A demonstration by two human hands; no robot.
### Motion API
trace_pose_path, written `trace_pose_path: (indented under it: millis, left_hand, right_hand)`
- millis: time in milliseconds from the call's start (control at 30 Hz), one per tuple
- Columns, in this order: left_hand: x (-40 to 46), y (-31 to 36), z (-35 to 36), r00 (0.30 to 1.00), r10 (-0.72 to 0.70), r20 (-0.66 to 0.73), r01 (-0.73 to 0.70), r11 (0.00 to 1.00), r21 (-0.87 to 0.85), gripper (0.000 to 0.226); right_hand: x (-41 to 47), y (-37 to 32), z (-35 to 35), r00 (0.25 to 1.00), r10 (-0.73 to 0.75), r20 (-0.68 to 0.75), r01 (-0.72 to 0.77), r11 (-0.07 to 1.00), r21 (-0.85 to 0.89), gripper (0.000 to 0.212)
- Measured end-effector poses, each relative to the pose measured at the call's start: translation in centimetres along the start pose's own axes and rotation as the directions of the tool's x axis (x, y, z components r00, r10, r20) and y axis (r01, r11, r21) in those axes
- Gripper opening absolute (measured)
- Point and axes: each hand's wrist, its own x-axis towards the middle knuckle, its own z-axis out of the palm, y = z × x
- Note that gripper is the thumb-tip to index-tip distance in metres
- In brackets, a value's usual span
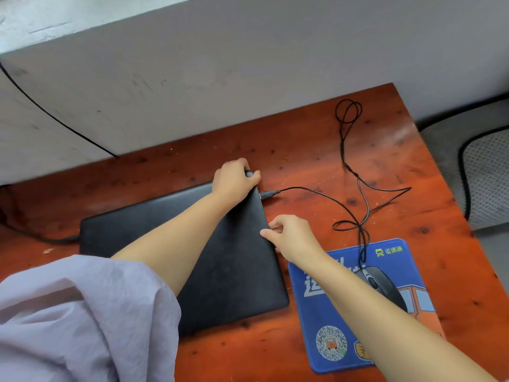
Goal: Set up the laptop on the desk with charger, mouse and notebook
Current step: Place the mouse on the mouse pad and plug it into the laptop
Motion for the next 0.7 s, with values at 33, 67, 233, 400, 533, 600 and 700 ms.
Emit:
trace_pose_path:
  millis: [33,67,233,400,533,600,700]
  left_hand:
    - [-0.1,0.0,0.1,1.000,0.013,-0.018,-0.013,1.000,-0.008,0.025]
    - [-0.2,0.0,0.2,0.999,0.016,-0.036,-0.017,1.000,-0.023,0.027]
    - [-1.6,0.6,0.1,0.998,0.052,0.017,-0.054,0.991,0.120,0.041]
    - [-5.7,-0.5,-2.2,0.988,0.157,0.008,-0.157,0.977,0.142,0.045]
    - [-9.6,-1.0,-3.6,0.963,0.267,0.026,-0.268,0.960,0.075,0.035]
    - [-11.7,-0.5,-3.2,0.933,0.356,0.057,-0.358,0.933,0.040,0.030]
    - [-15.5,1.6,-1.1,0.850,0.514,0.119,-0.515,0.857,-0.017,0.025]
  right_hand:
    - [0.1,-0.1,0.0,1.000,0.003,-0.002,-0.003,1.000,-0.018,0.023]
    - [0.1,-0.2,0.0,1.000,0.005,-0.002,-0.005,0.999,-0.039,0.023]
    - [0.2,-0.7,-0.2,0.999,0.024,0.031,-0.021,0.997,-0.077,0.026]
    - [-1.8,-0.8,-1.1,0.996,-0.052,-0.079,0.038,0.984,-0.173,0.031]
    - [-5.4,-0.1,-1.9,0.960,-0.084,-0.266,0.047,0.989,-0.141,0.028]
    - [-7.7,0.6,-2.0,0.936,-0.084,-0.343,0.045,0.992,-0.119,0.025]
    - [-12.8,2.7,-1.2,0.863,-0.036,-0.504,0.024,0.999,-0.030,0.021]
